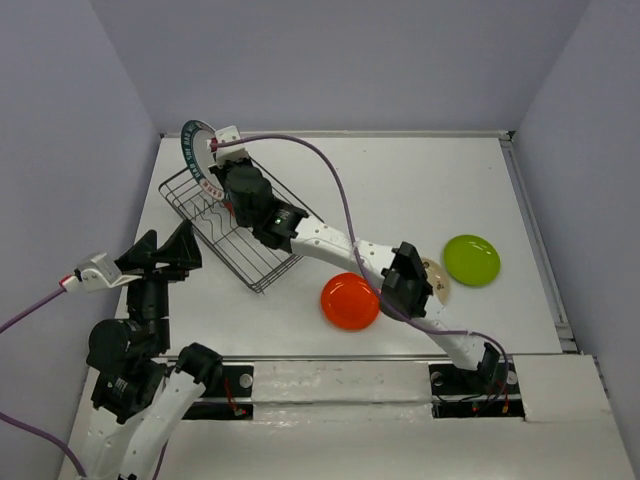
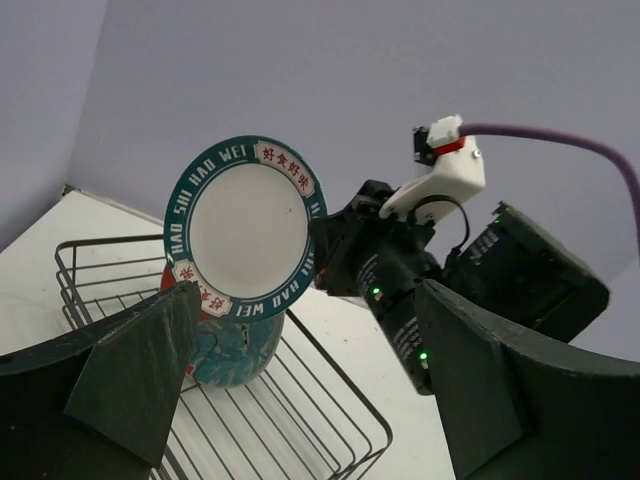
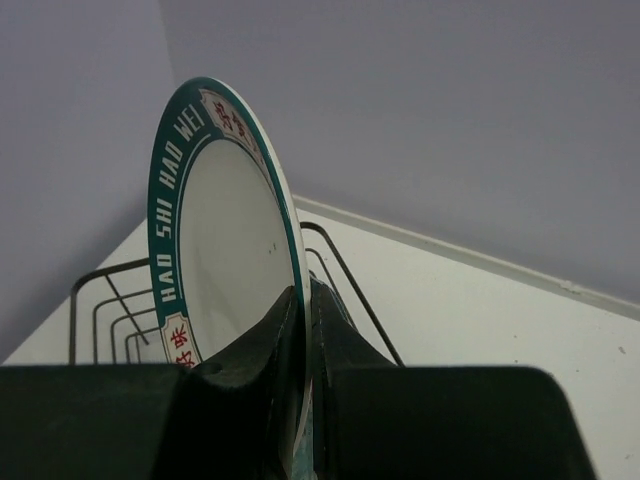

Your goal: Load the plates into the dish rack

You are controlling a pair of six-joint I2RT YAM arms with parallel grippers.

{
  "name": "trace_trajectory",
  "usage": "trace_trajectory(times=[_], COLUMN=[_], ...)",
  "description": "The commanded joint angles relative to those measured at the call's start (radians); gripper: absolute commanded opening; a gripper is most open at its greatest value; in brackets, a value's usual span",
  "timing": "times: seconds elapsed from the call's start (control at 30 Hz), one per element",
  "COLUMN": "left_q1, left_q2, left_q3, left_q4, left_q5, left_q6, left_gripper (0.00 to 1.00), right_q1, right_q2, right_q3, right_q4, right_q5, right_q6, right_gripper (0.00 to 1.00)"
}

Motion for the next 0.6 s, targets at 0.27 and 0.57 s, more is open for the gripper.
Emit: trace_trajectory(times=[0.27,0.57], left_q1=[-0.002,-0.002], left_q2=[-0.006,-0.007], left_q3=[0.005,0.002], left_q4=[0.058,0.058], left_q5=[-0.007,-0.001], left_q6=[0.014,0.012], left_gripper=[0.99,0.99], right_q1=[0.009,0.047], right_q2=[0.102,0.174], right_q3=[0.106,0.071], right_q4=[0.156,0.144], right_q5=[0.176,0.224], right_q6=[-0.148,-0.128], right_gripper=[0.07,0.07])
